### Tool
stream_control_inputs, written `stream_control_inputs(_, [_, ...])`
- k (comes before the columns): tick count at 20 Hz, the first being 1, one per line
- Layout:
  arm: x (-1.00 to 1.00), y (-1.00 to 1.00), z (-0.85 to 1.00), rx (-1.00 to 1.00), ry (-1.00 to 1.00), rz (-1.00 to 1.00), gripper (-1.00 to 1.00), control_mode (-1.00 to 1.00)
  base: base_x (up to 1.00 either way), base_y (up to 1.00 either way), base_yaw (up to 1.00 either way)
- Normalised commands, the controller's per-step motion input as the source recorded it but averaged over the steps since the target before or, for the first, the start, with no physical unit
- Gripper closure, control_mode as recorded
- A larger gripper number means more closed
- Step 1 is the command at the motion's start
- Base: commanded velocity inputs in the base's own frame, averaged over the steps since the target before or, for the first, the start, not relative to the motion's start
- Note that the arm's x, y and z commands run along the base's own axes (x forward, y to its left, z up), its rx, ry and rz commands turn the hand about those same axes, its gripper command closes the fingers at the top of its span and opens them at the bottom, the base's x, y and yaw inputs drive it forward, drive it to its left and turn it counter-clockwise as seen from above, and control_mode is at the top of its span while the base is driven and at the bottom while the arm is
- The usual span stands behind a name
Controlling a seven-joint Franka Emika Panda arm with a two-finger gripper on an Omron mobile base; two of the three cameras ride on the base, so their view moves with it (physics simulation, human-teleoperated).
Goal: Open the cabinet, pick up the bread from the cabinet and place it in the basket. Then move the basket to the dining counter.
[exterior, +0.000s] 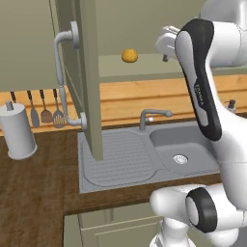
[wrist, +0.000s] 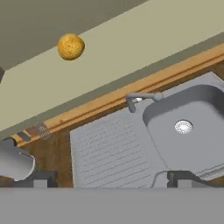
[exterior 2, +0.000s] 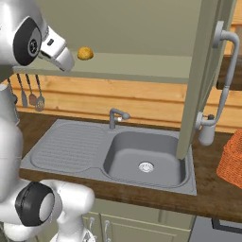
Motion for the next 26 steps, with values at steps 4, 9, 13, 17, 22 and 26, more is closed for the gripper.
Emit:
stream_control_inputs(4, [0.39, 0.09, -0.43, -0.19, -0.4, 0.18, -1.0, -1.0, 0.0, 0.0, 0.0])
stream_control_inputs(9, [0.74, 0.27, -0.3, -0.05, -0.4, 0.06, -1.0, -1.0, 0.0, 0.0, 0.0])
stream_control_inputs(13, [1.0, 0.16, 0.13, 0.0, -0.01, 0.0, -1.0, -1.0, 0.0, 0.0, 0.0])
stream_control_inputs(17, [0.97, 0.17, 0.26, -0.02, 0.11, 0.0, -1.0, -1.0, 0.0, 0.0, 0.0])
stream_control_inputs(22, [0.91, 0.07, 0.14, -0.03, 0.04, 0.01, -1.0, -1.0, 0.0, 0.0, 0.0])
stream_control_inputs(26, [0.84, 0.03, 0.0, -0.04, 0.02, 0.03, -1.0, -1.0, 0.0, 0.0, 0.0])
